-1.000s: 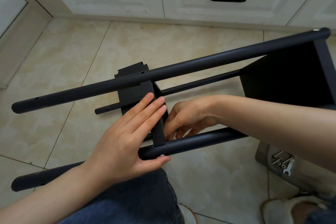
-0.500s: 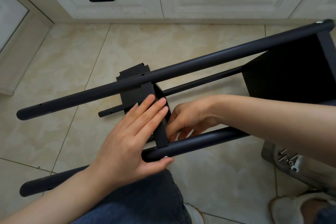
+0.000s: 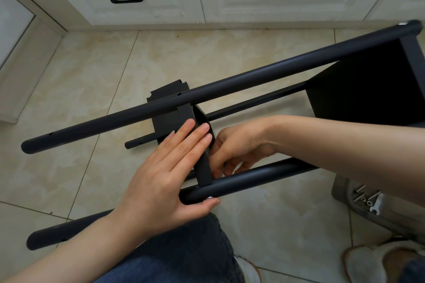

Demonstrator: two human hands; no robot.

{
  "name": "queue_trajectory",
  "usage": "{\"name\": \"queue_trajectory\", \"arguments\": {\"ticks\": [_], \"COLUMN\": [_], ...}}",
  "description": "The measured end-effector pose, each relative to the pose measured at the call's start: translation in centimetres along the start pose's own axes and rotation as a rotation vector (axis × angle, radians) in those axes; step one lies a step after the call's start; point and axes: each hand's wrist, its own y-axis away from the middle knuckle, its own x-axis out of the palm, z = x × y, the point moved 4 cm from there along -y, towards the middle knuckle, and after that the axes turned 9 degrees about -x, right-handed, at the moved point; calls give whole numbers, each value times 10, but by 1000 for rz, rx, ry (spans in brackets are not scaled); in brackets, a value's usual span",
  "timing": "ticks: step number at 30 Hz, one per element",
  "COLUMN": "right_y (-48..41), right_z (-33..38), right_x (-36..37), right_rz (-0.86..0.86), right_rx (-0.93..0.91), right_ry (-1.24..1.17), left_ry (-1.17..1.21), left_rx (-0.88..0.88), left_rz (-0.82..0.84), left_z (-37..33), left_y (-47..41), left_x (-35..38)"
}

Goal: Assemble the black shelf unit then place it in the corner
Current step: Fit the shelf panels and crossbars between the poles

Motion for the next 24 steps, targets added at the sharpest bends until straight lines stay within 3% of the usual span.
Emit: {"name": "queue_trajectory", "arguments": {"ticks": [24], "right_y": [-4], "right_z": [0], "right_x": [0], "right_rz": [-3], "right_rx": [-13], "right_ry": [25], "left_ry": [0], "left_rx": [6], "left_rz": [-12], "left_z": [1], "left_y": [-1], "left_x": [0]}}
